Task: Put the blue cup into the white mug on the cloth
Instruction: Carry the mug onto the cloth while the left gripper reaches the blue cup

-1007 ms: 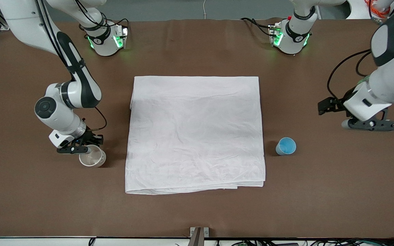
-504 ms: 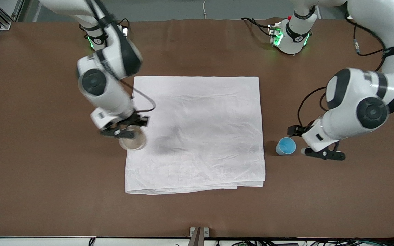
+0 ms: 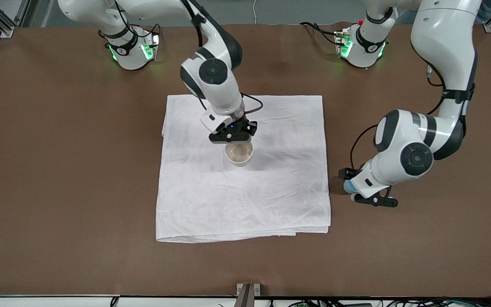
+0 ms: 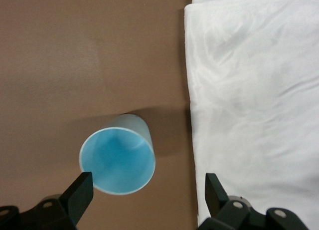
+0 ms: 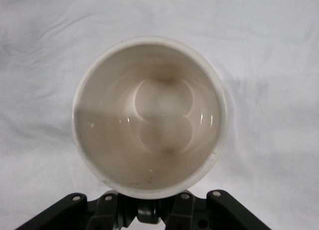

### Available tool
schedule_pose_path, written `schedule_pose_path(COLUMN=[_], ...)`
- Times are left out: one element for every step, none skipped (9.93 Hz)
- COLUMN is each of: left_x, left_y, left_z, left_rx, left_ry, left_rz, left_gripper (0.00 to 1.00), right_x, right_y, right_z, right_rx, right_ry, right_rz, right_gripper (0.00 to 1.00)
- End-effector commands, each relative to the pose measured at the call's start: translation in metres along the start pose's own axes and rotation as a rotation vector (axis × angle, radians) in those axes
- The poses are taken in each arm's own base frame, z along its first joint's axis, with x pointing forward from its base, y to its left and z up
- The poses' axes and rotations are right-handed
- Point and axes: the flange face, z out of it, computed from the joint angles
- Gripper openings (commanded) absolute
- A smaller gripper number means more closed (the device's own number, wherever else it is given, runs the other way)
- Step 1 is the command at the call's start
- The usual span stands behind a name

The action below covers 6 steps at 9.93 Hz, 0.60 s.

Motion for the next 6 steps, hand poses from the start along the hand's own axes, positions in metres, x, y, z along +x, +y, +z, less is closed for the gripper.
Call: schedule_pose_path(left_x=[0.003,0.004,0.006,0.004,0.002,-0.001], left_y=[0.002,0.002,0.002,0.002,0.002,0.004], left_z=[0.018,0.026,0.039,0.050,0.060,0.066], left_rx=[-0.004,-0.004,-0.003,-0.004,-0.005,-0.005], left_ry=[0.010,0.006,0.004,0.015,0.023,0.026], left_rz=[-0.011,-0.011,-0.009,-0.008,-0.008,-0.004], left_gripper=[0.98,0.97,0.96,0.94,0.91,0.86], right_x=[0.006,0.012,0.013,0.014,0.013,0.013], right_y=[-0.008,-0.005,-0.004,-0.003,-0.003,-0.003], right_z=[0.038,0.043,0.048,0.047,0.045,0.039], right_rx=[-0.037,-0.034,-0.031,-0.033,-0.037,-0.035], right_ry=[0.000,0.030,0.034,0.033,0.029,0.031], right_rz=[-0.009,-0.020,-0.021,-0.021,-0.027,-0.030], right_gripper=[0.06,0.11,0.48,0.72,0.98,0.99])
